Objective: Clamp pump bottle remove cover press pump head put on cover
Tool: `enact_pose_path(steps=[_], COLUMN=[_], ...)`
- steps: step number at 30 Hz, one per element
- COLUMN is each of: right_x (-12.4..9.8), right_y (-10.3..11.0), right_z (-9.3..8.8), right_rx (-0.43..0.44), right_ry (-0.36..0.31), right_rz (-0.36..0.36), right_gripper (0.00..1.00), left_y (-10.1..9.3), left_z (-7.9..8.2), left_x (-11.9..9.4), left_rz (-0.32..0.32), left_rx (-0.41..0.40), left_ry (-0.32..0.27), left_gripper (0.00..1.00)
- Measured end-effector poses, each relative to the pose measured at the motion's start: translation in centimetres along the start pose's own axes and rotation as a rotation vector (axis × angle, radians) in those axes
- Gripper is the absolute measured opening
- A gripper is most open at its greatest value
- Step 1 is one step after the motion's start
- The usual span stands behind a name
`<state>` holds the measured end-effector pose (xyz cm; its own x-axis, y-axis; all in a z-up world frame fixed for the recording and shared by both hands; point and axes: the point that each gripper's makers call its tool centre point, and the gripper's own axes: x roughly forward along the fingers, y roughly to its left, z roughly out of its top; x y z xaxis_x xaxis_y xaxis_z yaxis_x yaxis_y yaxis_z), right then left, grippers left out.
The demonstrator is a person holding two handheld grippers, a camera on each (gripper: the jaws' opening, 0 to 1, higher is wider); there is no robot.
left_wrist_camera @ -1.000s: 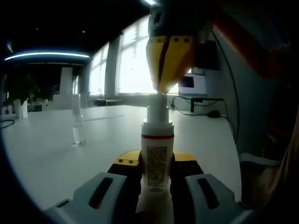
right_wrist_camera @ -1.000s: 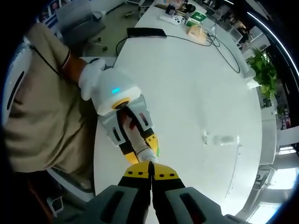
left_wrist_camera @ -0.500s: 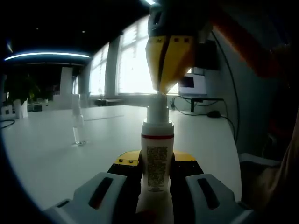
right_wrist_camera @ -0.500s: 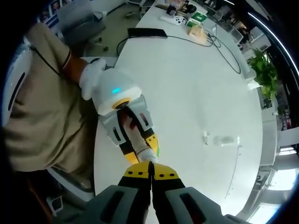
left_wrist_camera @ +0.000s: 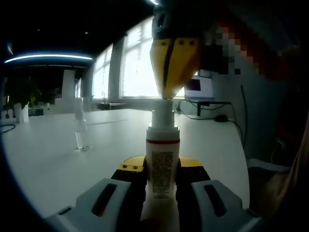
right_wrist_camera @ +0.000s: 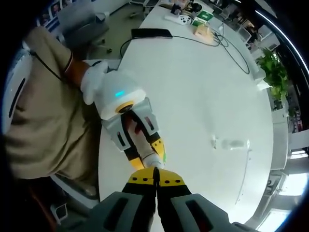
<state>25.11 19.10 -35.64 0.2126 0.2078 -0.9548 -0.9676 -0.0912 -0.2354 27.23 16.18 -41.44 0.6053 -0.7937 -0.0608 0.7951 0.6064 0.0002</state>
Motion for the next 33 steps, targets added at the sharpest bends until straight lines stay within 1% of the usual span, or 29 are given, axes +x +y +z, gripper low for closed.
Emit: enact_pose_path(steps=[9,13,17,25,30,33], right_x=[0.38,0.33,0.35,0.36,0.28,0.03], right_y=[0.22,0.06,0.19,0.24,0.24,0.2], right_z=[-0.05,-0.16,-0.08,0.01,0.0,0.12], right_rx=[-0.008,0.018,0.02,-0.001,0.003,-0.012], right_ry=[0.047,0.023,0.007,0.022,0.021,0.028], right_rz=[-0.002,0.027,0.026,0.015,0.013,0.008], right_gripper=[0.0,0.0,0.0,0.0,0.0,0.0], left_y=[0.05,0.15,0.06,-0.01,0.02,0.08], left_z=[-0.04,-0.07,-0.04,-0.02,0.0,-0.03], left_x=[0.01,-0.01,-0.05,-0.06,-0.06,-0.03], left_rz=[0.0,0.0,0.0,0.0,0.001,0.0], left_rx=[0.001,0.0,0.001,0.001,0.002,0.001], left_ry=[0.0,0.0,0.0,0.0,0.0,0.0], left_gripper=[0.14,0.14,0.14,0.14,0.14,0.14])
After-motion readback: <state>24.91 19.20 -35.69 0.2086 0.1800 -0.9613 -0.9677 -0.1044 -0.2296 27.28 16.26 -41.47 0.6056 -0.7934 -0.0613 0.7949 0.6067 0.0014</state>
